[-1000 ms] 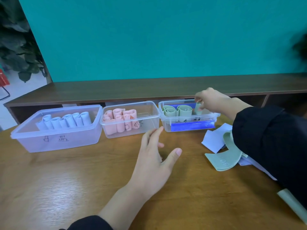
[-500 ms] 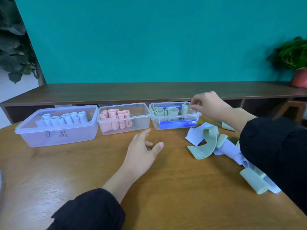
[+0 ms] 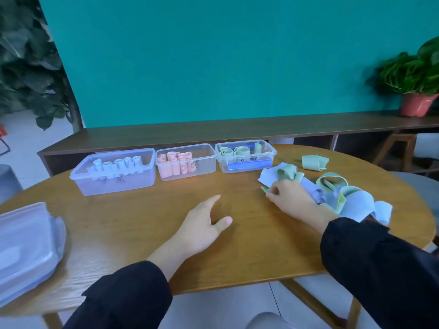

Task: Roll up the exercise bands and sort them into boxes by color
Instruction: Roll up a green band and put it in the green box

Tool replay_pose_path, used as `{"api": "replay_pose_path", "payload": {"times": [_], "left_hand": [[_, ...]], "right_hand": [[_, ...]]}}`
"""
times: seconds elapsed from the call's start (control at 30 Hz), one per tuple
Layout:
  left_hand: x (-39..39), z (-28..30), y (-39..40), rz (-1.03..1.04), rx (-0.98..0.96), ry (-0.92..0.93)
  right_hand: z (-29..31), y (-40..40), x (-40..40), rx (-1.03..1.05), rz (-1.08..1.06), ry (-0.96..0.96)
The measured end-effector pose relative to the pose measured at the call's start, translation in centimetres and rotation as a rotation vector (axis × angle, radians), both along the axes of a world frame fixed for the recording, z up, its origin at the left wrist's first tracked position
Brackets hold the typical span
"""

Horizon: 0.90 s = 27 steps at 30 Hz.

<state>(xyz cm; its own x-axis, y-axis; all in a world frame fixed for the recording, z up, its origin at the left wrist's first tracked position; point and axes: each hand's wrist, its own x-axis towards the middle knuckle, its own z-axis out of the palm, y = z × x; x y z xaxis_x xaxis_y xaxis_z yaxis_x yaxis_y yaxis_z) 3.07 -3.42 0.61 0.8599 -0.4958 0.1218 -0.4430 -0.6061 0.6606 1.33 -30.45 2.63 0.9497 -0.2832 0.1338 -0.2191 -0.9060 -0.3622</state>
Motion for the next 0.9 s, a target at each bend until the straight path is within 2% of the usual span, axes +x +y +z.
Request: {"api": "replay_pose_path", "payload": {"times": [0.07, 0.17, 0.33, 0.47, 0.6, 0.67, 0.77, 0.9], "left_hand": [[-1.3, -0.2, 0.7, 0.023, -0.038, 0.004], [-3.0, -0.7, 1.7, 0.072, -0.138, 0.023], [-5.0, -0.6, 3.0, 0.257, -0.465, 0.064], [-6.1, -0.2, 4.6, 0.374, -0.835, 0.091], [-7.0, 0.1, 6.5, 0.391, -1.029, 0.129], [-7.0, 0.1, 7.3, 0.382, -1.076, 0.179], [-6.6, -0.4, 7.5, 0.411, -1.029, 0.168], [-6.1, -0.7, 7.6, 0.434, -1.037, 0.109]], "right_hand": [[0.1, 1.1, -0.5, 0.000, -0.027, -0.017], [0.3, 4.2, -1.2, 0.120, 0.011, -0.120], [0.8, 12.0, -3.7, 0.586, 0.118, -0.276], [0.4, 17.6, -4.8, 0.923, 0.136, -0.292], [-0.8, 21.3, -4.8, 1.248, 0.195, -0.263], [-1.6, 22.0, -5.2, 1.352, 0.276, -0.235], [-1.9, 21.7, -5.6, 1.432, 0.372, -0.206], [-0.8, 21.0, -5.6, 1.537, 0.351, -0.173]]}}
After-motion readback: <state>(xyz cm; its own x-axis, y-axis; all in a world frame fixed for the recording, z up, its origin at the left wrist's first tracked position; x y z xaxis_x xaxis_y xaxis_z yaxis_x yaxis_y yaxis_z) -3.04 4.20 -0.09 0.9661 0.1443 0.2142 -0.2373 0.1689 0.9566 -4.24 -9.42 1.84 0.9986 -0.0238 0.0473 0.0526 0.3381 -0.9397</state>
